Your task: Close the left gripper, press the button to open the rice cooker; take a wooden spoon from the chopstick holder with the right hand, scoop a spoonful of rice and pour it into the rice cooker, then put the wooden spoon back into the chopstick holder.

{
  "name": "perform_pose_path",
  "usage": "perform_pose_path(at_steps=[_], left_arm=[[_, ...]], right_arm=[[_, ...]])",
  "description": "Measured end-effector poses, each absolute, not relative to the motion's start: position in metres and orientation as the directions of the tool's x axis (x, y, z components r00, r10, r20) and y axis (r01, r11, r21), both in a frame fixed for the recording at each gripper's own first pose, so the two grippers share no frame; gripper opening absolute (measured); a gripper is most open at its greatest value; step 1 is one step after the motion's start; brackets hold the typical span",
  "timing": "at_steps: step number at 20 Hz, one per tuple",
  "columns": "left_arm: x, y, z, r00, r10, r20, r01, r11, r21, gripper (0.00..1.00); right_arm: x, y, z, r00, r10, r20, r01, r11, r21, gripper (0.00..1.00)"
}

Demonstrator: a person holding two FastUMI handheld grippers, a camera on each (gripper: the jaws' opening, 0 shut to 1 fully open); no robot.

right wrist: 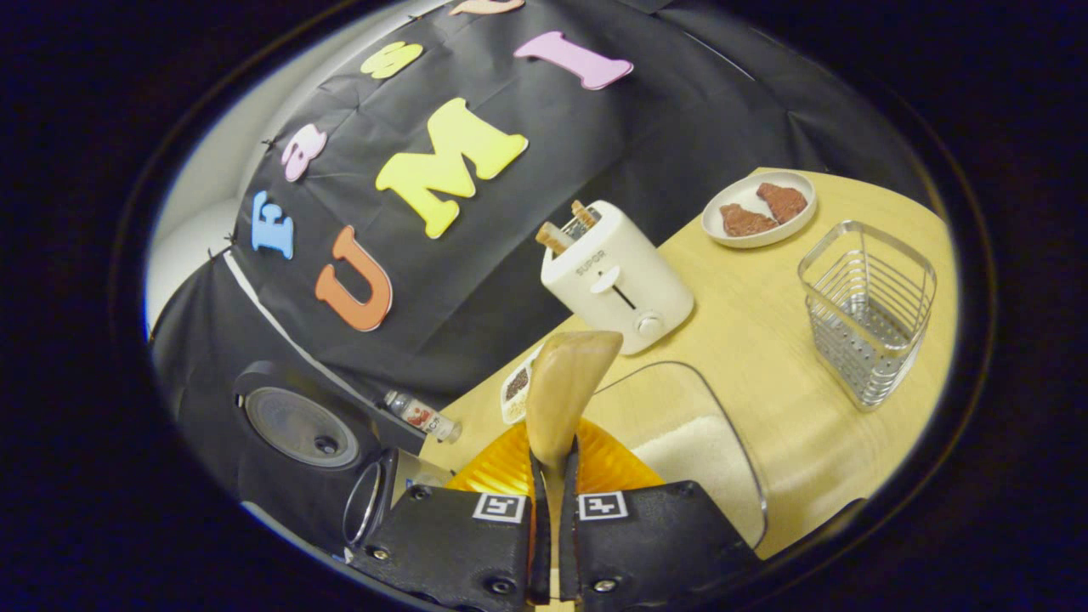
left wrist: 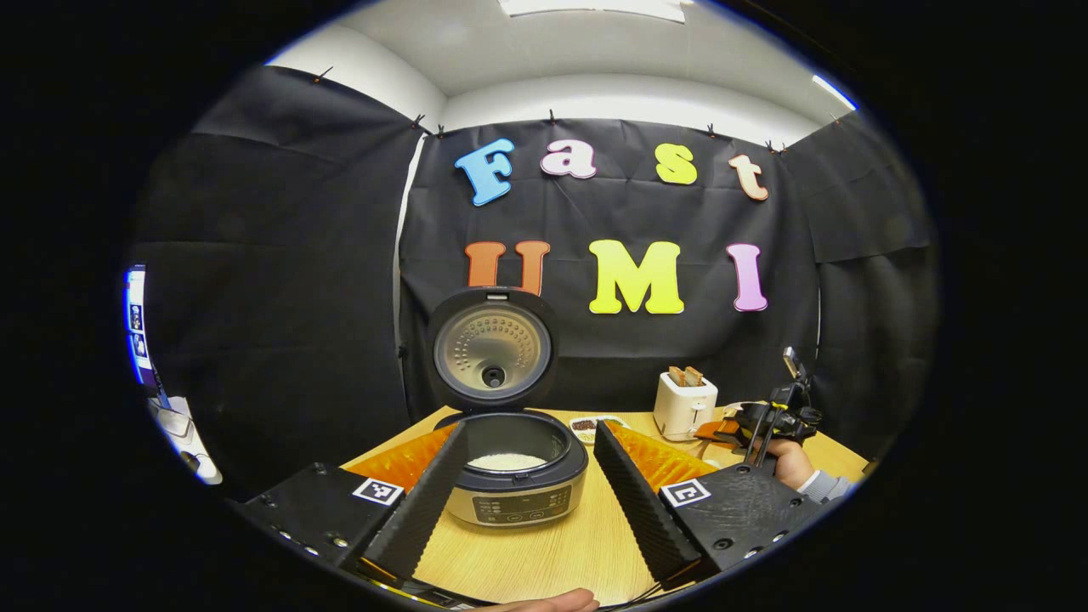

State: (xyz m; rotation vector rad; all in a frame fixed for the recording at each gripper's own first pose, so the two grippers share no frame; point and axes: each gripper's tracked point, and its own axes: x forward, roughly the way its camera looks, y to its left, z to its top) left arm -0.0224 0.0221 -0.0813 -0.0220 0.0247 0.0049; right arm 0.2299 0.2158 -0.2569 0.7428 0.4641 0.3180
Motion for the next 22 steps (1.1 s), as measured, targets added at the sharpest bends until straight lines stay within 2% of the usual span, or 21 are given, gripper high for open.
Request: perform_pose_path(at_steps=[3,9,11,18,22], left_arm=[[-0.025,0.020,-0.078,1.000,0.002,-0.019,-0.002,1.000,-0.017,0.95],[-0.028,0.015,-0.080,0.999,-0.010,-0.031,0.010,1.000,-0.017,0.95],[-0.030,0.016,-0.079,0.999,-0.012,-0.034,0.011,1.000,-0.019,0.95],[-0.033,0.020,-0.077,1.000,-0.004,-0.029,0.004,1.000,-0.015,0.95],[-0.038,0.023,-0.076,1.000,-0.005,-0.023,0.005,1.000,-0.007,0.95]], right_arm=[[0.226,0.192,-0.241,0.866,0.429,-0.255,-0.073,0.614,0.786,0.10],[0.220,0.165,-0.217,0.885,0.423,-0.194,-0.059,0.515,0.855,0.09],[0.217,0.165,-0.209,0.878,0.447,-0.172,-0.040,0.427,0.903,0.09],[0.203,0.162,-0.195,0.838,0.539,-0.088,0.104,0.001,0.995,0.09],[0.189,0.169,-0.173,0.832,0.552,-0.058,0.100,-0.046,0.994,0.09]])
